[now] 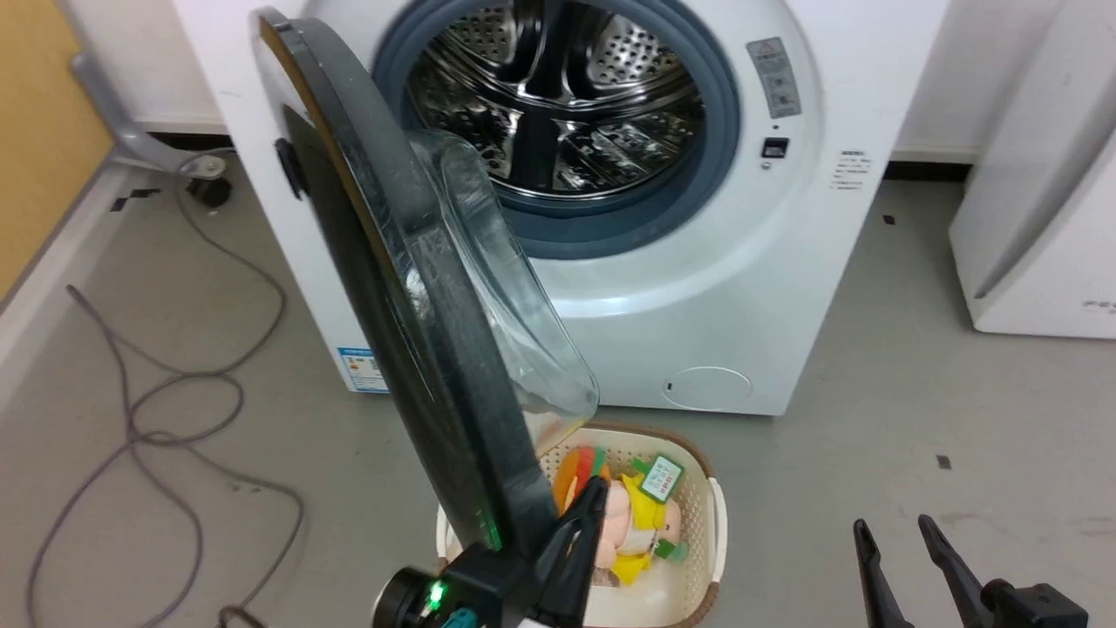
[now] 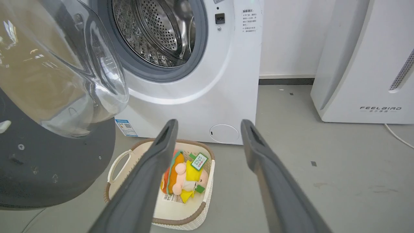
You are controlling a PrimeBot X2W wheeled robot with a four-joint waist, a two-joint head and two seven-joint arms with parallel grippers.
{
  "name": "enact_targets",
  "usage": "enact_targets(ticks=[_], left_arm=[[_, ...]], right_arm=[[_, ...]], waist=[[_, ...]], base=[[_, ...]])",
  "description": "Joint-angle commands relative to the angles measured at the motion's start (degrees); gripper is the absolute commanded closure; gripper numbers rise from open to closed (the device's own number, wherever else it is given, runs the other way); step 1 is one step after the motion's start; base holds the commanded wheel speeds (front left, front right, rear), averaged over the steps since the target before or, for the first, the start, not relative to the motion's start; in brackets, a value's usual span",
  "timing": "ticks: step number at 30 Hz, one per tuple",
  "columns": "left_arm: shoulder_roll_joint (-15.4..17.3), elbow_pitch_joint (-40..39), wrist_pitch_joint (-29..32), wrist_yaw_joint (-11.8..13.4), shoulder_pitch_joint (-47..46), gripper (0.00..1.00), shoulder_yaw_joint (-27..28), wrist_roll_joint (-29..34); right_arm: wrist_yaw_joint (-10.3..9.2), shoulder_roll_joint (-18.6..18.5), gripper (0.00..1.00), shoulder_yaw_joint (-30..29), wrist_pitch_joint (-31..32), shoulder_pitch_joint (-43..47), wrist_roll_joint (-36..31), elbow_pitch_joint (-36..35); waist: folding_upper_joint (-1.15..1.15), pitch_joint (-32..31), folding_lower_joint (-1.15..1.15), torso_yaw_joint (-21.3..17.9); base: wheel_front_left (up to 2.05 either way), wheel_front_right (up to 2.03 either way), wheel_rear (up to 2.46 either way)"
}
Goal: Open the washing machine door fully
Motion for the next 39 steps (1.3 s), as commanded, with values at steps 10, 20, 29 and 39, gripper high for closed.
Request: enact_targets(ticks=[10, 20, 29, 39], left_arm=[[3.16, -7.21, 1.0, 6.14, 5.37, 1.0, 3.17, 1.59], [5.56, -11.72, 0.95, 10.72, 9.19, 1.0, 7.67, 1.97], [9.8, -9.37, -1.3, 10.99, 8.48, 1.0, 16.27, -1.28], [14.72, 3.89, -5.58, 5.29, 2.07, 1.0, 25.49, -8.34]], right_arm=[[0.03, 0.25, 0.0, -0.36, -0.24, 0.34, -0.23, -0.03], [0.03, 0.25, 0.0, -1.61, -0.16, 0.63, -1.16, -0.64], [0.03, 0.25, 0.0, -1.77, 0.11, 0.19, -1.2, -1.38], [0.03, 0.25, 0.0, -1.36, 1.11, -0.04, -1.59, -2.01]], waist=[[0.0, -0.63, 0.0, 5.67], [0.0, -0.47, 0.0, 12.19], [0.0, 0.17, 0.0, 15.81], [0.0, 0.87, 0.0, 15.03]], base=[[0.0, 0.0, 0.0], [0.0, 0.0, 0.0], [0.0, 0.0, 0.0], [0.0, 0.0, 0.0]])
